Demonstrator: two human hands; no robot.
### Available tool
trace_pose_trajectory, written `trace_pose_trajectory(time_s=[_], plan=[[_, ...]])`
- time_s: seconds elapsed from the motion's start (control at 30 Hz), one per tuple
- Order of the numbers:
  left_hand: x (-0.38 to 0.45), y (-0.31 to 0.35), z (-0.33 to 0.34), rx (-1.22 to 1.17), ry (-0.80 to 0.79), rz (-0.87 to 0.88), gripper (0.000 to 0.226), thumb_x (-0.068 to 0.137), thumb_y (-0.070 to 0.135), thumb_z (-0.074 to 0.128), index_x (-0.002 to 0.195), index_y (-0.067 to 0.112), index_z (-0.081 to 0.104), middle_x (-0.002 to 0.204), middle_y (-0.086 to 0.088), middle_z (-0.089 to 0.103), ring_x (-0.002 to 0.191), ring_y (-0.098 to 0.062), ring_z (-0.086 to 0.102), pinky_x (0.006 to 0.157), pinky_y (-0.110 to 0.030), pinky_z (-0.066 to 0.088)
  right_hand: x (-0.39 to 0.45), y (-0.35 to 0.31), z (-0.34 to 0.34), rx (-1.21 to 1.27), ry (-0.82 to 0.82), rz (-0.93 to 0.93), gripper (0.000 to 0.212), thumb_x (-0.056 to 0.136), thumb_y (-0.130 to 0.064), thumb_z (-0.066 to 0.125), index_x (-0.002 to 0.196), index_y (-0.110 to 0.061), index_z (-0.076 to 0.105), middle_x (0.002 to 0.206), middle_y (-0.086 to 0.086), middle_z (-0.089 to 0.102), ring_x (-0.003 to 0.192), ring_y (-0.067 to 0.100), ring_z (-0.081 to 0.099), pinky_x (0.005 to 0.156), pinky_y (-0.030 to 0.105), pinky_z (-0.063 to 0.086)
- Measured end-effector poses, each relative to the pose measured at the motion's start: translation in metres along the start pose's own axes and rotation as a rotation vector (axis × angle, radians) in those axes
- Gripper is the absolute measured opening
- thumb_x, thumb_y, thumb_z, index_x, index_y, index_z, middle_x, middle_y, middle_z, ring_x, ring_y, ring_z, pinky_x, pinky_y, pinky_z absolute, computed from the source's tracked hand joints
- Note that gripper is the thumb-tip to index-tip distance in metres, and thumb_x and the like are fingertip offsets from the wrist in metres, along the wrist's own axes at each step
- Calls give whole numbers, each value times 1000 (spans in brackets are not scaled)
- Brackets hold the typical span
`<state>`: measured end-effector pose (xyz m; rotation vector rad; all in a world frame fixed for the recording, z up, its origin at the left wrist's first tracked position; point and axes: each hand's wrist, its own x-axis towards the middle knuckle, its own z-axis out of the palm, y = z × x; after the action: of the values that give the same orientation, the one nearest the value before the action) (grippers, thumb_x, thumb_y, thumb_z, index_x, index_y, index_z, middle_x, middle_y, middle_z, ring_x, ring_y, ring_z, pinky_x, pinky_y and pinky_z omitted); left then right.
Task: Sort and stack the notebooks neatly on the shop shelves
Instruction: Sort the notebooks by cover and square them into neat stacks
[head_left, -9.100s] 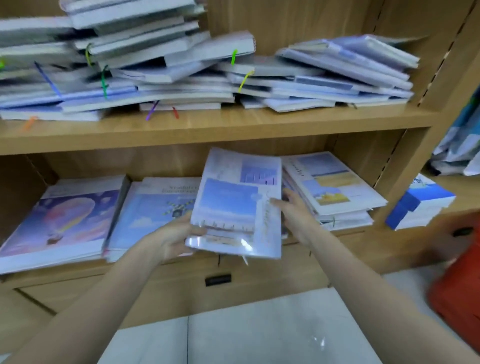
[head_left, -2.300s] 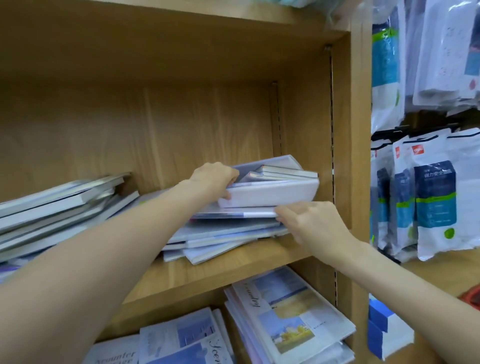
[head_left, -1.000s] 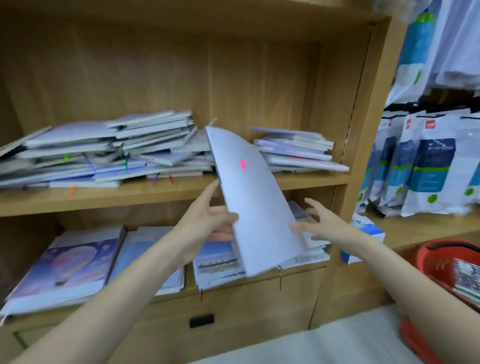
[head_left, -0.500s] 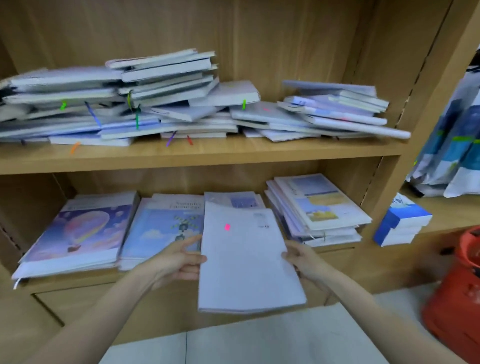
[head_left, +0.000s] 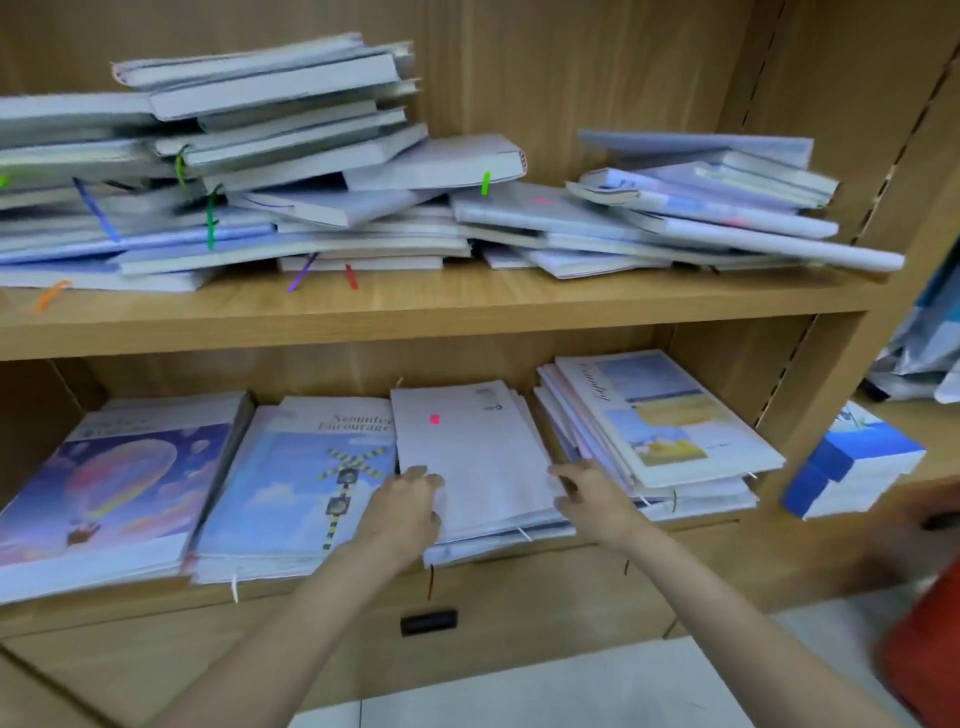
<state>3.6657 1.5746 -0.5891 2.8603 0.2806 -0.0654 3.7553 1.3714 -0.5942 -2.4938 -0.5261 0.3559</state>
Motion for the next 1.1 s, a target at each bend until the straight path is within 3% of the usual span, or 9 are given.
trace_pose_trajectory(time_s=[0.13, 0.3, 0.4, 0.5, 0.6, 0.67, 0.77, 0.97, 1.1], plan=[[-24, 18, -53, -144, 484, 440, 36, 86, 2, 41, 110, 12, 65, 120, 0, 62, 101, -18, 63, 80, -23, 45, -42, -18, -70, 226, 273, -153, 32, 93, -8, 51, 124, -14, 55, 119, 4, 56, 101, 17, 57, 69, 14, 40], [-21, 64, -132, -72, 883, 726, 37, 80, 6, 36, 99, 3, 68, 106, -8, 67, 100, -15, 53, 87, -24, 40, -62, -36, -157, 56, 876, -431, 26, 85, -5, 63, 111, -7, 60, 108, 8, 56, 97, 25, 57, 84, 26, 44], [0, 92, -163, 84, 951, 765, 37, 77, 4, 38, 101, 0, 66, 106, -15, 65, 99, -22, 49, 85, -30, 38, -51, -41, -193, -284, 980, -402, 46, 79, -13, 70, 122, -8, 55, 121, 17, 50, 109, 36, 47, 92, 45, 38], [27, 111, -181, 346, 934, 796, 35, 72, 6, 40, 94, 2, 67, 97, -14, 67, 85, -29, 61, 77, -35, 44, -31, -33, -220, -665, 907, -317, 64, 72, -14, 75, 132, -11, 50, 135, 20, 45, 120, 42, 42, 97, 55, 32], [44, 131, -193, 469, 741, 727, 21, 80, 2, 47, 91, 3, 65, 91, -13, 65, 84, -31, 63, 66, -36, 53, -20, -25, -242, -840, 886, -270, 43, 84, -5, 59, 126, -12, 53, 121, 18, 59, 107, 39, 54, 91, 48, 39], [55, 144, -196, 479, 639, 576, 16, 92, 6, 45, 99, 7, 60, 102, -12, 61, 98, -32, 58, 70, -39, 46, -18, -27, -252, -858, 832, -206, 31, 92, -10, 48, 122, -14, 52, 108, 12, 63, 97, 36, 58, 75, 41, 45], [65, 164, -205, 461, 554, 383, 22, 95, 22, 45, 103, 7, 59, 107, -15, 62, 104, -36, 56, 69, -34, 36, -11, -44, -267, -874, 890, -147, 22, 95, -14, 44, 117, -13, 47, 100, 11, 63, 86, 35, 60, 61, 35, 37], [85, 191, -216, 290, 299, 295, 32, 93, 29, 51, 107, 1, 58, 114, -18, 57, 106, -33, 53, 71, -29, 35, 4, -72, -274, -949, 863, -154, 25, 91, -12, 51, 116, -9, 47, 102, 8, 63, 92, 28, 60, 58, 32, 27], [79, 203, -228, 577, 329, 409, 28, 97, 20, 44, 116, 1, 53, 117, -17, 57, 105, -32, 56, 69, -30, 35, 10, -67, -279, -953, 818, -182, 28, 90, -11, 54, 116, -11, 44, 103, 5, 60, 92, 24, 59, 60, 30, 33]])
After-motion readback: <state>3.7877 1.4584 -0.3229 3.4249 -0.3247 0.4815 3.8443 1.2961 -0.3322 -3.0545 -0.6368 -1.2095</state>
